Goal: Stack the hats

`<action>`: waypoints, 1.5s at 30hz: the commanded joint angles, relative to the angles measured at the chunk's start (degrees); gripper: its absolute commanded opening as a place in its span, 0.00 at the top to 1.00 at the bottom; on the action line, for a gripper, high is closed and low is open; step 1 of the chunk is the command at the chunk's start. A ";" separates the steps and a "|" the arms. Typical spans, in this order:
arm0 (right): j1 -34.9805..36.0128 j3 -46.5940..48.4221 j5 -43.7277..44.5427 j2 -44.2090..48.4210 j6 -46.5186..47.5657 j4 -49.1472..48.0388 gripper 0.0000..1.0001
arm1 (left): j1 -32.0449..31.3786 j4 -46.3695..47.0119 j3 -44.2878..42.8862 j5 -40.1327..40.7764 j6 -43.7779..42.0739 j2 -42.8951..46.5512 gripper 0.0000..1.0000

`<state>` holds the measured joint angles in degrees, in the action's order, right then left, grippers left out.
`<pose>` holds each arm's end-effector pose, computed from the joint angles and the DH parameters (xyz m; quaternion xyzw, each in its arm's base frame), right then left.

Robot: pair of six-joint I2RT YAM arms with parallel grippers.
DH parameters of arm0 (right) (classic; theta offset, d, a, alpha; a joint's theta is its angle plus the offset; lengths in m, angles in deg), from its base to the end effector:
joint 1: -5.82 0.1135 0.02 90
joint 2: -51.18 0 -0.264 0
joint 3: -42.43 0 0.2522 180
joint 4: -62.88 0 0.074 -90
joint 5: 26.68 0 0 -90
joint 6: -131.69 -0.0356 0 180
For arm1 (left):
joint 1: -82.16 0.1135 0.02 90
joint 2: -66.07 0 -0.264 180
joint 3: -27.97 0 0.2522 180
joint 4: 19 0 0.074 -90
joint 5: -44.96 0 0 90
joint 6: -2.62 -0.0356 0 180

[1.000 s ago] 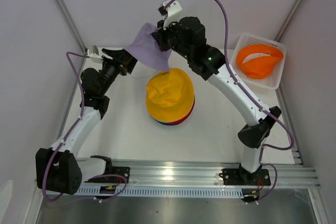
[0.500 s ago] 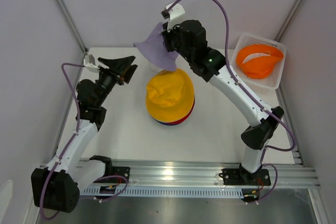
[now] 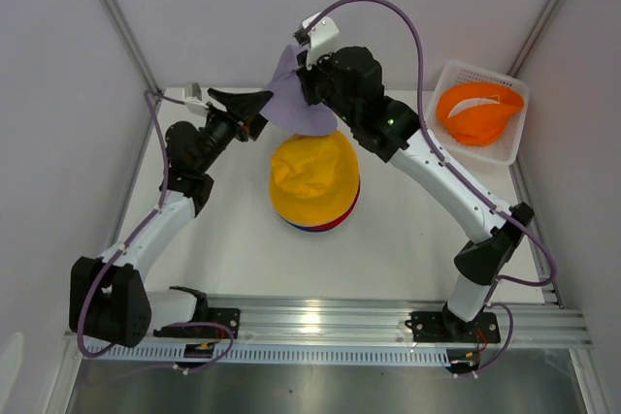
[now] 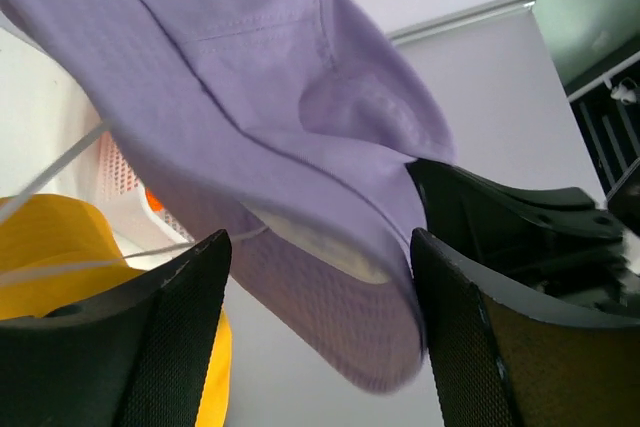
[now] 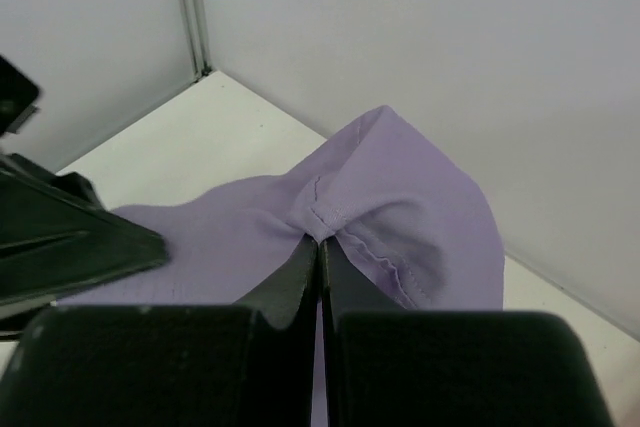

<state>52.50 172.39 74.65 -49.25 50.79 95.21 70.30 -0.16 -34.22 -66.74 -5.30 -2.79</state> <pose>0.2768 0.2833 0.4921 -0.2769 0.6688 0.1534 0.6727 0.2713 -0.0704 0.3530 -0.2350 0.5889 -0.6393 0.4350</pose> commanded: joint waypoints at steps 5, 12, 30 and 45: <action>2.72 -1.67 1.06 4.52 2.40 -0.90 1.00 | -2.47 8.71 -2.47 -2.39 4.05 -3.83 0.54; 5.88 -12.13 0.71 13.13 5.84 -2.49 1.00 | -2.47 5.20 -0.88 -3.79 1.68 -0.93 0.99; 17.40 -14.51 9.40 20.35 11.55 6.47 1.00 | -6.42 -3.06 8.16 -7.40 -3.77 5.40 0.99; 18.01 -17.59 5.90 19.21 4.80 11.58 0.30 | -6.16 -10.27 15.91 -6.17 -12.55 6.11 0.99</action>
<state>70.07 153.38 83.33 -32.15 58.40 108.68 63.62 -6.58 -18.99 -74.21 -12.01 3.18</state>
